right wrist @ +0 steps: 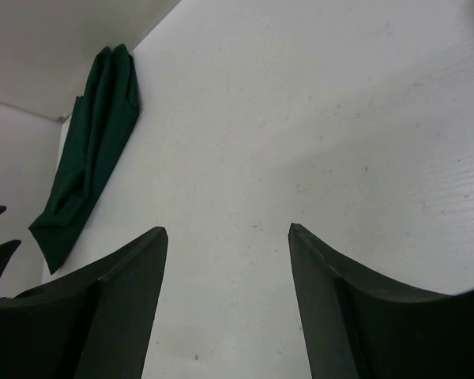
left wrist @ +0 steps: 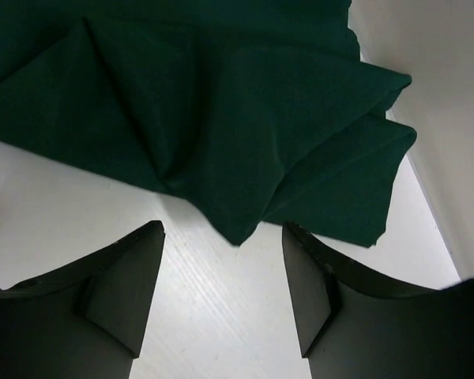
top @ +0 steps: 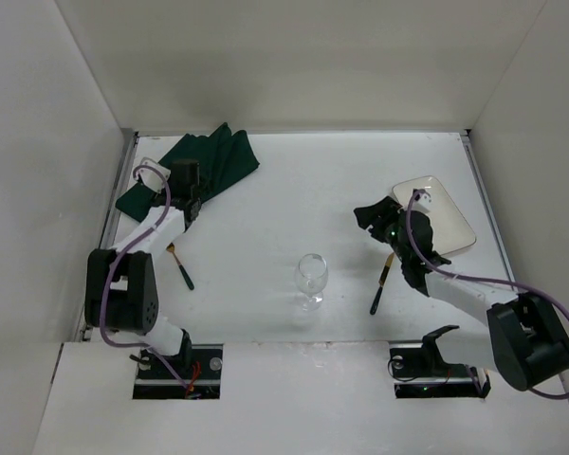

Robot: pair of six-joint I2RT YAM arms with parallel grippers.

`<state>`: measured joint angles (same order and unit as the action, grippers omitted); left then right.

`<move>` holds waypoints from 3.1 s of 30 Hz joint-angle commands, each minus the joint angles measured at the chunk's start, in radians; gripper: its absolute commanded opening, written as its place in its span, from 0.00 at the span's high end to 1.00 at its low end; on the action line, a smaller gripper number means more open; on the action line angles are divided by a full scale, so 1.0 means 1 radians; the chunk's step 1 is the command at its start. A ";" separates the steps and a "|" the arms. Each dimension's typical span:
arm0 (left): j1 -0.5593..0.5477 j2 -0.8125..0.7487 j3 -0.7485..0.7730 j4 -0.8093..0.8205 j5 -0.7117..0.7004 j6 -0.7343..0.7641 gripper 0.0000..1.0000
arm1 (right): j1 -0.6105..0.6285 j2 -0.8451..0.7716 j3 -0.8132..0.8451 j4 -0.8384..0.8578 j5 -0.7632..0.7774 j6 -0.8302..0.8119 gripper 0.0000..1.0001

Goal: Set the dinner table for one person

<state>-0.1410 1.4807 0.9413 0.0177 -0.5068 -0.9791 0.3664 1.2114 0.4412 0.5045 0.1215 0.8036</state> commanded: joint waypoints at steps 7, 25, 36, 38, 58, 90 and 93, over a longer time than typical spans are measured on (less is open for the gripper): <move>0.005 0.243 0.159 0.018 0.143 -0.027 0.48 | 0.007 0.019 0.056 0.051 -0.016 -0.017 0.30; -0.136 0.579 0.488 0.214 0.338 0.125 0.94 | 0.018 0.048 0.065 0.051 -0.019 -0.024 0.30; -0.384 0.475 0.375 0.365 0.511 0.215 0.95 | 0.018 0.060 0.071 0.051 -0.016 -0.027 0.29; -0.444 0.434 0.317 0.425 0.542 0.224 0.95 | 0.018 0.057 0.071 0.048 -0.014 -0.029 0.29; -0.463 0.179 -0.045 0.683 0.667 0.103 0.53 | 0.004 0.209 0.129 -0.053 -0.005 0.031 0.21; -0.044 -0.106 -0.541 0.395 0.208 -0.066 0.55 | 0.061 0.298 0.142 -0.192 0.006 0.114 0.48; -0.030 -0.076 -0.532 0.406 0.209 -0.066 0.56 | 0.062 0.304 0.107 -0.161 0.004 0.131 0.48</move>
<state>-0.1867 1.3743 0.4133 0.4141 -0.2806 -1.0348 0.4206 1.4998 0.5785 0.3031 0.1093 0.9039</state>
